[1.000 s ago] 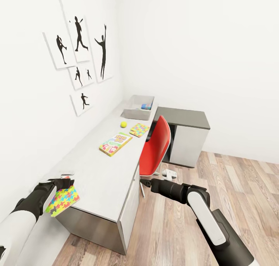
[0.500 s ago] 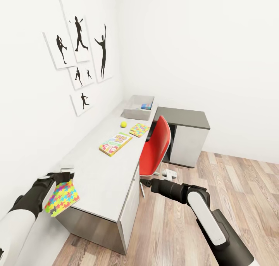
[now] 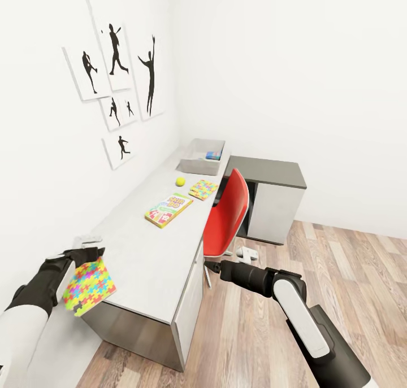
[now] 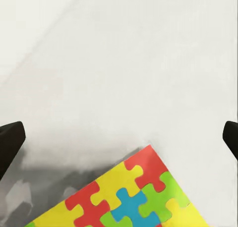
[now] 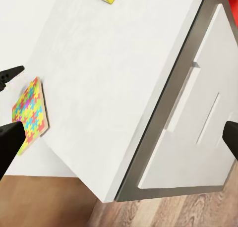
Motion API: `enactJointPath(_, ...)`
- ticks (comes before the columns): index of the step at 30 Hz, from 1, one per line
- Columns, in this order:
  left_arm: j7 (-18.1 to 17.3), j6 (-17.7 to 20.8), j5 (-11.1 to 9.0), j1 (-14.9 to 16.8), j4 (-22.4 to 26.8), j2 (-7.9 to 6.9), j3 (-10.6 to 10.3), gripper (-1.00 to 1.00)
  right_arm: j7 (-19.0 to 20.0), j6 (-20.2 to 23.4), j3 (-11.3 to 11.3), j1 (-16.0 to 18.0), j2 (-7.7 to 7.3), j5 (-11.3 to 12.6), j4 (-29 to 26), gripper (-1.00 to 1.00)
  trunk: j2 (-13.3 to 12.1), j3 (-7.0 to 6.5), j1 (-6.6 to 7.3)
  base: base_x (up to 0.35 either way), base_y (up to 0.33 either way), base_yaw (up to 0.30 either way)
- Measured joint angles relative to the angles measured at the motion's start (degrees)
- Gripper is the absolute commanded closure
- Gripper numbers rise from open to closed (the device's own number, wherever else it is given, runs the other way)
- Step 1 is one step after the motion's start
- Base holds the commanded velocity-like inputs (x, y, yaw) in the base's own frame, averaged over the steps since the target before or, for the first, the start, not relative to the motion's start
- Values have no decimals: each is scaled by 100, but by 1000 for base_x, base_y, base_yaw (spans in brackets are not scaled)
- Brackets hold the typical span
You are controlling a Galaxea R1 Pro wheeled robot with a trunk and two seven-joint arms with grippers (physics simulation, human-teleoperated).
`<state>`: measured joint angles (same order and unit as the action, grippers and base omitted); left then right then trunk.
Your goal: Put all the toys in the child's room - the three board games (two on the bed and one on the table), the two jigsaw puzzles on the table, and the tennis ball on the table - inside the toy box on the table in the child's room.
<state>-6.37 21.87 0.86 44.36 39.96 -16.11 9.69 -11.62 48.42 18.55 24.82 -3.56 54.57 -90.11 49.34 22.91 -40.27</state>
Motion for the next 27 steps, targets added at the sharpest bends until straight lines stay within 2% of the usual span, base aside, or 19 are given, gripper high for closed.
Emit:
enactJointPath(3, -365, 534, 0, -23, 399, -6, 273, -100, 0, 2, 0, 0, 0, -3, 0, -100, 0, 0, 0, 0, 0, 0)
enactJointPath(5, -530, 759, 0, -33, 569, -7, 380, -100, 0, 2, 0, 0, 0, -4, 0, -100, 0, 0, 0, 0, 0, 0)
enactJointPath(7, -914, 1154, -2, -40, 904, -9, 581, -100, 0, 0, 0, 0, 0, 0, 0, -100, 0, 0, 0, 0, 0, 0)
enactJointPath(8, -1021, 1249, -1, -41, 993, -8, 626, -100, 0, -1, 0, 0, 2, -1, 0, -100, 0, 0, 0, 0, 0, 0)
enactJointPath(10, -1450, 1620, 9, -44, 1305, -15, 750, -100, 0, 1, 0, 0, 1, -2, 0, -100, 0, 0, 0, 0, 0, 0)
enactJointPath(13, -1970, 2099, 17, -49, 1642, -59, 821, -100, 0, 0, 0, 0, 0, 0, 0, -100, 0, 0, 0, 0, 0, 0)
enactJointPath(18, -2650, 2610, 23, -54, 1909, -211, 847, -100, 0, -1, 0, 0, 0, -2, 0, -100, 0, 0, 0, 0, 0, 0)
enactJointPath(23, -2933, 2762, 29, -55, 1956, -277, 855, -100, 0, 0, 0, 0, 6, -4, 0, -100, 0, 0, 0, 0, 0, 0)
enactJointPath(27, -2987, 2794, 42, -55, 1965, -291, 856, -100, 0, 2, -3, 0, 7, -2, 0, -100, 0, 0, 0, 0, 0, 0)
